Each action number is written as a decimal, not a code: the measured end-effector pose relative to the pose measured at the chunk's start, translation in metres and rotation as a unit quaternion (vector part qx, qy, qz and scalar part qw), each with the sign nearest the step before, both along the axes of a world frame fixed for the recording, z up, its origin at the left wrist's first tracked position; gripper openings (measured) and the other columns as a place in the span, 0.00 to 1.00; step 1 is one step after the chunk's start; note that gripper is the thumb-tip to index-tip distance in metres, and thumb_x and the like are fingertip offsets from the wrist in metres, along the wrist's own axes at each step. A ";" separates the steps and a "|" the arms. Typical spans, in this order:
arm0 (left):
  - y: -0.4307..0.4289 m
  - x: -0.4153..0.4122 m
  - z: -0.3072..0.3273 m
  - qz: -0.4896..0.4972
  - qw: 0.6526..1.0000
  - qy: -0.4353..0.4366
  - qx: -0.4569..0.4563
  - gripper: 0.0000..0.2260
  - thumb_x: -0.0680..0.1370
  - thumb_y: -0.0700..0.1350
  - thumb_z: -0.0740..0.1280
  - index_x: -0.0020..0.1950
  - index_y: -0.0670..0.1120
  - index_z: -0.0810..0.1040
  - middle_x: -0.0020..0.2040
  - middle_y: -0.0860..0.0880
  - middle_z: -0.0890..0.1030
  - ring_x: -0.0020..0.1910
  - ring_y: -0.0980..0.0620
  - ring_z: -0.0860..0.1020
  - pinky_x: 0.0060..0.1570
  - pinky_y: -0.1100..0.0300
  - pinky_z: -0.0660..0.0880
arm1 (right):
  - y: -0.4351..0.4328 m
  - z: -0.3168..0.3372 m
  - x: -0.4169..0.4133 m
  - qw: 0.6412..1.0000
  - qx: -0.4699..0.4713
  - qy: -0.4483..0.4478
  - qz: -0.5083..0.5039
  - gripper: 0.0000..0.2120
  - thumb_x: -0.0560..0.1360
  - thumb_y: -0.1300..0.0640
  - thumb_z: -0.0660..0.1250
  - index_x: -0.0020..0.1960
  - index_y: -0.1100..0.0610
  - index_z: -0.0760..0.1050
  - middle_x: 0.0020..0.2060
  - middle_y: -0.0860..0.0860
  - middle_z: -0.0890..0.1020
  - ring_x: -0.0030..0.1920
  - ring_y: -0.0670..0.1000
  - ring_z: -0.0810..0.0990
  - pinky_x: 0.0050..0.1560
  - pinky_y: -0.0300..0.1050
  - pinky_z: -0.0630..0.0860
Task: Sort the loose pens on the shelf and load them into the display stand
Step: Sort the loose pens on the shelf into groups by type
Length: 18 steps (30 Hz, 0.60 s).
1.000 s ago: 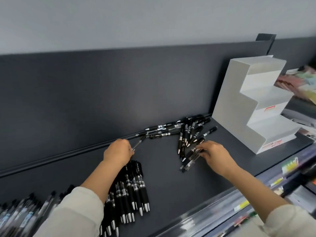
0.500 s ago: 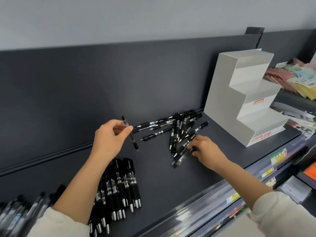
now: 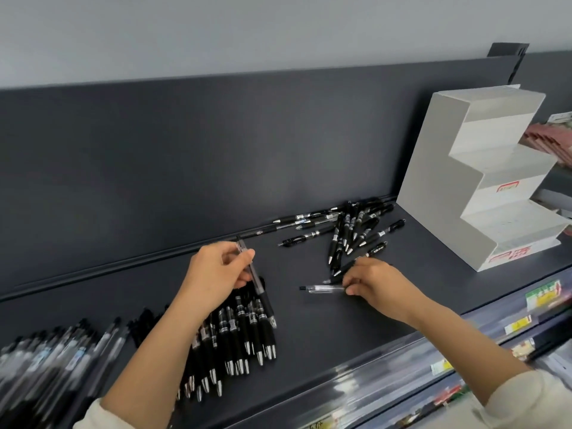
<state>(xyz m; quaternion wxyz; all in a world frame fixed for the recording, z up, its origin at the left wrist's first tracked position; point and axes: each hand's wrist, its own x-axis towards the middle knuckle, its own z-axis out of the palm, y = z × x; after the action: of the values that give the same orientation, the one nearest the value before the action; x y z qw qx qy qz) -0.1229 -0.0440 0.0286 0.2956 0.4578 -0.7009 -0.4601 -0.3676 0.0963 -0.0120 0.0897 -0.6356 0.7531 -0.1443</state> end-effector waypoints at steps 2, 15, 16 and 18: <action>0.000 0.011 -0.004 0.010 1.000 -0.016 0.007 0.13 0.77 0.46 0.68 0.59 0.43 0.78 0.38 0.47 0.83 0.35 0.53 0.82 0.37 0.62 0.79 | -0.002 0.003 0.024 0.997 -0.023 -0.078 -0.017 0.05 0.76 0.56 0.67 0.49 0.55 0.79 0.43 0.46 0.76 0.44 0.46 0.76 0.46 0.36 0.71; 0.002 0.050 -0.014 -0.013 0.997 -0.080 -0.009 0.24 0.79 0.48 0.64 0.74 0.52 0.62 0.42 0.49 0.82 0.39 0.54 0.81 0.50 0.53 0.80 | -0.030 -0.013 0.104 0.951 -0.045 -0.282 -0.118 0.11 0.75 0.56 0.68 0.57 0.56 0.80 0.40 0.45 0.81 0.39 0.37 0.76 0.38 0.24 0.70; 0.001 0.052 -0.014 -0.011 0.997 -0.075 -0.003 0.24 0.79 0.48 0.63 0.75 0.52 0.62 0.43 0.49 0.81 0.40 0.54 0.81 0.50 0.53 0.80 | -0.030 -0.013 0.104 0.950 -0.045 -0.284 -0.122 0.11 0.75 0.56 0.68 0.56 0.56 0.80 0.40 0.45 0.81 0.39 0.37 0.77 0.38 0.25 0.70; 0.001 0.056 -0.014 -0.005 0.998 -0.063 0.012 0.24 0.80 0.48 0.62 0.75 0.52 0.61 0.44 0.48 0.80 0.40 0.53 0.81 0.50 0.52 0.80 | -0.030 -0.013 0.105 0.948 -0.046 -0.287 -0.129 0.10 0.75 0.57 0.68 0.56 0.56 0.80 0.40 0.44 0.81 0.40 0.38 0.78 0.39 0.25 0.70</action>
<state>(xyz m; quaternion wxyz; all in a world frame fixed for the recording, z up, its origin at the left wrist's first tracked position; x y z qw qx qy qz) -0.0670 -0.0430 0.0147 0.2431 0.4862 -0.7145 -0.4404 -0.2623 0.0664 -0.0252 0.2534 -0.4684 0.7636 -0.3651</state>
